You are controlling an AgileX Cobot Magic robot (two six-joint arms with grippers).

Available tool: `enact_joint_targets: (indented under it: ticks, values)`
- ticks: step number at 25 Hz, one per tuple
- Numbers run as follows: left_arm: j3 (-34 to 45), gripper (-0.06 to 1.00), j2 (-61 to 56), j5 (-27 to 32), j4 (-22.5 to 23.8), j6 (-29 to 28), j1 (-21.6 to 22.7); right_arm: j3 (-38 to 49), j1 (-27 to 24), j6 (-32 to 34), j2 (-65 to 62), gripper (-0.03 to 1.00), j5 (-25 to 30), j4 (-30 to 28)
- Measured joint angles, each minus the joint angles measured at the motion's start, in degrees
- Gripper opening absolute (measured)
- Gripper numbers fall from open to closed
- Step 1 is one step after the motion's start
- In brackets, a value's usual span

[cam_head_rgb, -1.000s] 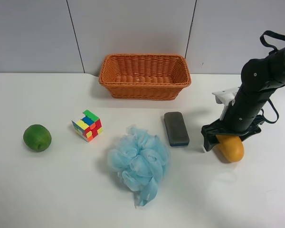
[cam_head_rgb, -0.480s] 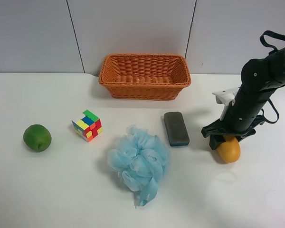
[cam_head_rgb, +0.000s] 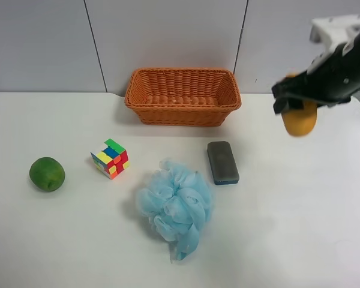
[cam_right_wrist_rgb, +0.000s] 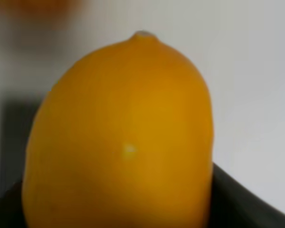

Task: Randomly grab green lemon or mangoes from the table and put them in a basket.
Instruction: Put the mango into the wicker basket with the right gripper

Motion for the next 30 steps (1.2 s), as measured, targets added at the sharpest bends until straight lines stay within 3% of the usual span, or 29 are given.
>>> enact_joint_targets:
  ticks: [6, 17, 21, 30]
  values:
    - [0.00, 0.95, 0.00, 0.00, 0.00, 0.00, 0.00, -6.48, 2.96, 0.04, 2.53, 0.63, -11.37, 0.13]
    - [0.00, 0.95, 0.00, 0.00, 0.00, 0.00, 0.00, -13.54, 5.20, 0.45, 27.15, 0.63, -38.46, 0.73]
    - [0.00, 0.95, 0.00, 0.00, 0.00, 0.00, 0.00, -16.69, 5.61, 0.45, 34.17, 0.63, -42.46, 1.09]
    - [0.00, 0.95, 0.00, 0.00, 0.00, 0.00, 0.00, -19.00, 5.98, 0.45, 37.79, 0.63, -42.73, 1.36]
